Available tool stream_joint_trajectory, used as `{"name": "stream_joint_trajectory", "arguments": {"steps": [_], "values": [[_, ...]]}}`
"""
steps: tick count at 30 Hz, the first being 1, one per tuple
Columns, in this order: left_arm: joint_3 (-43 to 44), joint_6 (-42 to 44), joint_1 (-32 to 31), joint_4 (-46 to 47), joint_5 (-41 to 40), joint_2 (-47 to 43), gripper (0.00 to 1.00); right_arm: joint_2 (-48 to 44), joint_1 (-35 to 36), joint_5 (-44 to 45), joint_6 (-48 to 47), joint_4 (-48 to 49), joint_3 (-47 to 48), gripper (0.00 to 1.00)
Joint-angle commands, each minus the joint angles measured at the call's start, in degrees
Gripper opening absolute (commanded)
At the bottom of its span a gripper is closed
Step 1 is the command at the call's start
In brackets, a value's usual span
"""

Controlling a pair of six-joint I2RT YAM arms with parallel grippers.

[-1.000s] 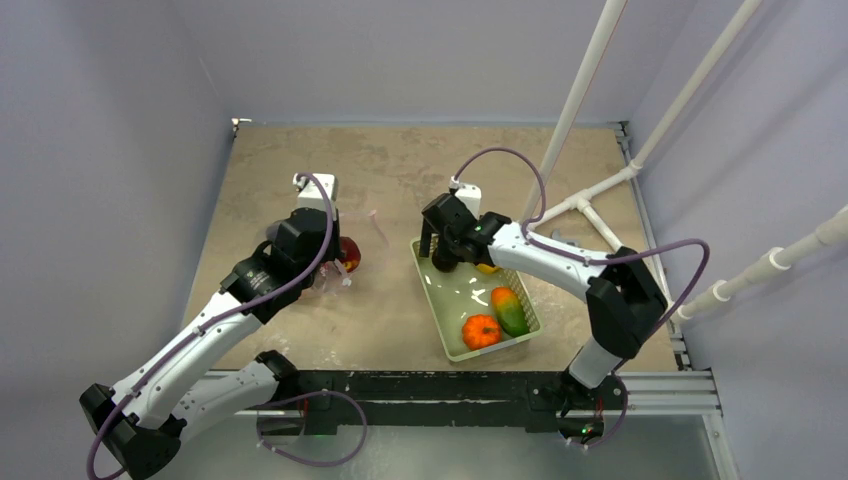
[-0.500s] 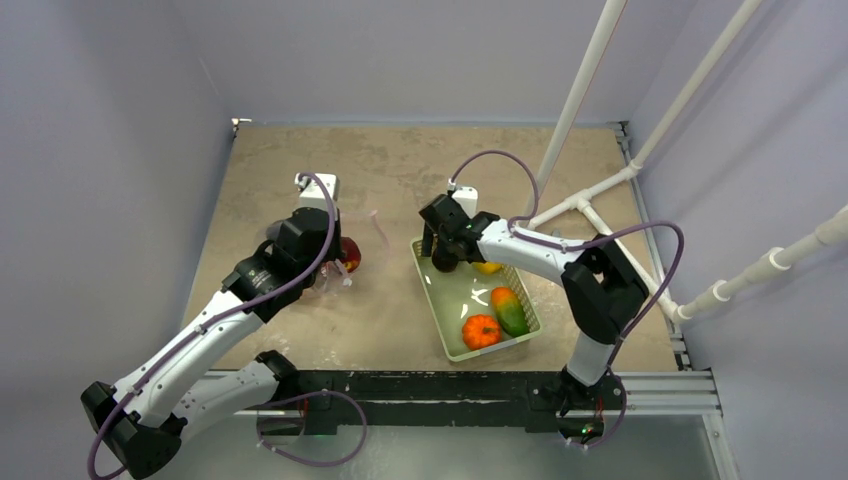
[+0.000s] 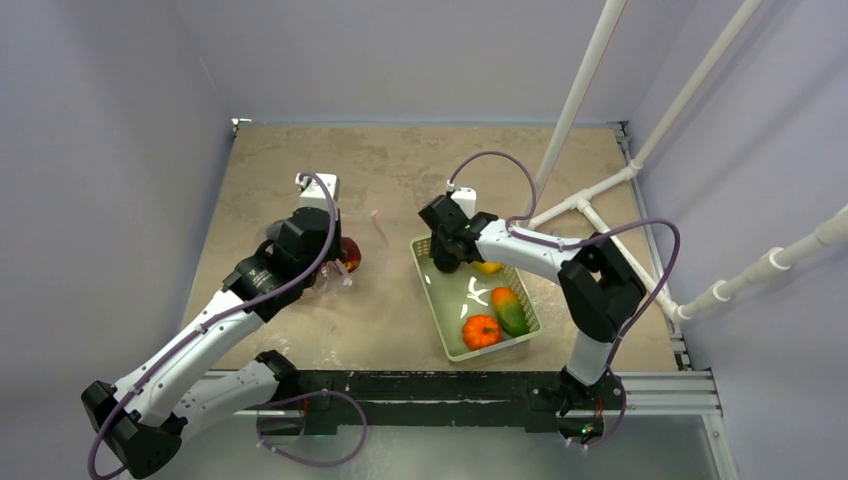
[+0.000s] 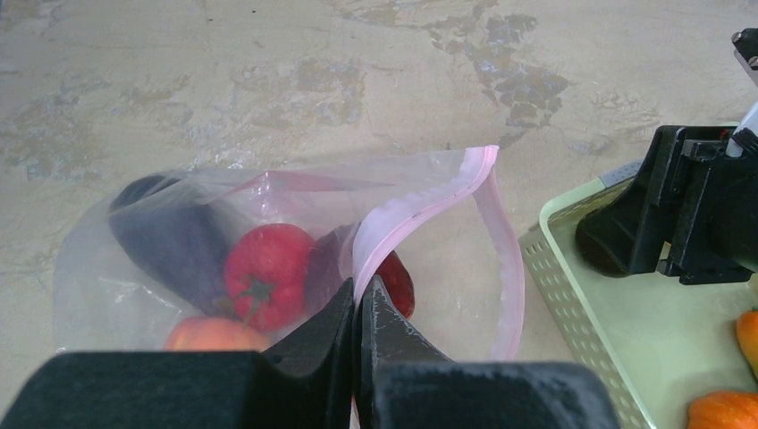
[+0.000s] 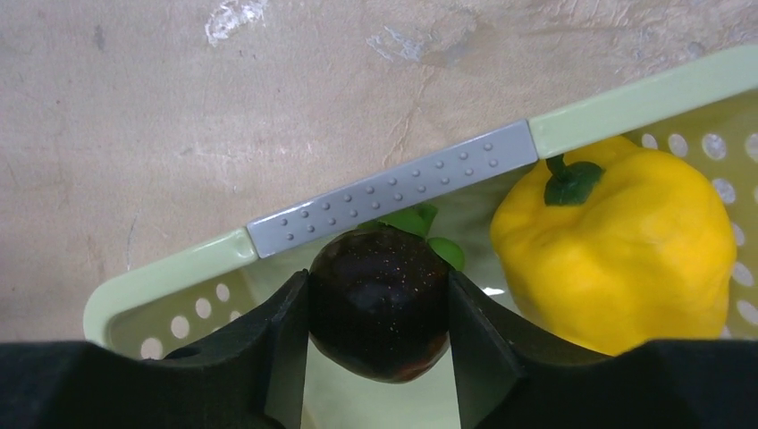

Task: Place the food in the zip-top bag and seal the zipper
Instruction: Pick up the fake vegetable from the bin, then place the fake vegetable in the zipper food storage bag.

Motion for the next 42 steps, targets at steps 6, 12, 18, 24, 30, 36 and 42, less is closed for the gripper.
{"name": "stream_joint_trajectory", "arguments": {"steps": [6, 12, 18, 24, 30, 36, 42], "values": [[-0.1, 0.2, 0.0, 2.3, -0.1, 0.0, 0.00, -8.7, -0.2, 2.3, 0.5, -5.1, 4.3, 0.19], [0.0, 0.2, 0.0, 2.3, -0.1, 0.0, 0.00, -13.3, -0.1, -1.9, -1.3, -3.3, 6.7, 0.18], [-0.1, 0.2, 0.0, 2.2, -0.1, 0.0, 0.00, -16.1, 1.5, -9.1, -4.6, 2.5, 7.4, 0.18], [-0.2, 0.2, 0.0, 2.2, -0.2, -0.1, 0.00, -12.7, 7.1, -10.3, -4.0, 3.2, 11.9, 0.19], [-0.1, 0.1, 0.0, 2.1, -0.2, -0.2, 0.00, -9.5, 10.2, -11.3, -4.0, 5.0, 16.9, 0.18], [-0.1, 0.1, 0.1, 2.2, 0.1, -0.2, 0.00, -7.9, 10.7, -17.2, -4.2, 11.2, 17.8, 0.18], [-0.1, 0.1, 0.0, 2.2, 0.1, -0.5, 0.00, -4.4, 11.3, -19.3, -2.7, 15.4, 17.6, 0.19]]}}
